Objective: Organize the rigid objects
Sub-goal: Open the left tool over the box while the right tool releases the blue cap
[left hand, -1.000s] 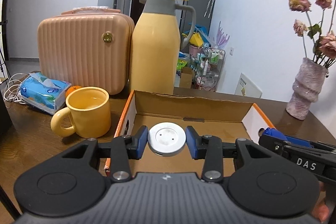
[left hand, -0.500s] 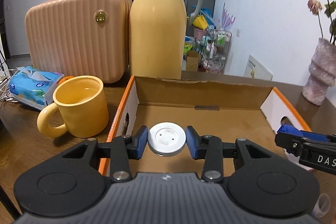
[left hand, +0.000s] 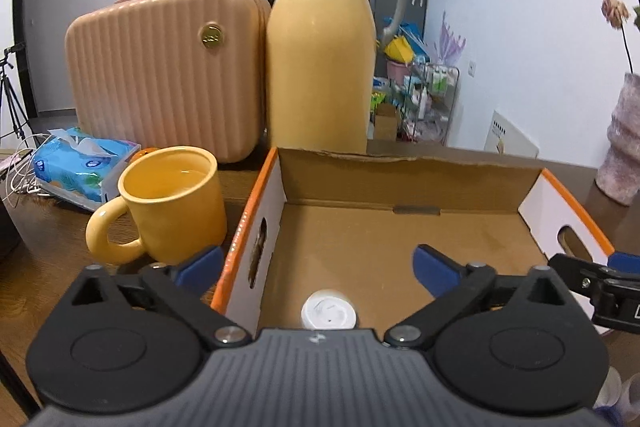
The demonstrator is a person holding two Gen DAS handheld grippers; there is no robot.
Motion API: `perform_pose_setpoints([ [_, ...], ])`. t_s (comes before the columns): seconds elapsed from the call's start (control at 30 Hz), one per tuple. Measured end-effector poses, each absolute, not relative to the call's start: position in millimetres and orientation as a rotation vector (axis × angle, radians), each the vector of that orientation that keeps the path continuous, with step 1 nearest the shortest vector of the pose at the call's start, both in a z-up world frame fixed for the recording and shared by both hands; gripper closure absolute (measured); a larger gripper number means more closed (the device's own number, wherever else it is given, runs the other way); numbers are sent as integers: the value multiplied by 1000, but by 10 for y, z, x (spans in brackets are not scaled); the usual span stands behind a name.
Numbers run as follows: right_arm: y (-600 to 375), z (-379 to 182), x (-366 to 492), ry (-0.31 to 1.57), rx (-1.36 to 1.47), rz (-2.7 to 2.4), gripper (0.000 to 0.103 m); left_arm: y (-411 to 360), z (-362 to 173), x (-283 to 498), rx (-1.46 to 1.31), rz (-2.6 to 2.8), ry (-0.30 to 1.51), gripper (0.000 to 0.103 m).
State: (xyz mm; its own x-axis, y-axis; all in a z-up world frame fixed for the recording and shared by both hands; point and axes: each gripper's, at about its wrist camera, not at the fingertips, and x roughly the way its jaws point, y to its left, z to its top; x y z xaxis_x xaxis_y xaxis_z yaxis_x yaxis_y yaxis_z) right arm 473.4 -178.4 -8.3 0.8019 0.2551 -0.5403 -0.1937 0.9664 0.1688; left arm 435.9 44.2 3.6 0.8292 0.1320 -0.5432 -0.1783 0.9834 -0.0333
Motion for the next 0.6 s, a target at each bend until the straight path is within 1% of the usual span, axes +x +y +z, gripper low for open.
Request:
perform_pose_setpoints([
  [0.03,-1798,-77,4733,591,112,239,1,447,41,4358,-88,163,568,0],
  [0.07,-1809,-76,4731,589,114,235,0,456,44,4357,-95,162,570,0],
  [0.6,-1819,-55,4639,570,97,224,0,456,68,4315,-89,187,560,0],
])
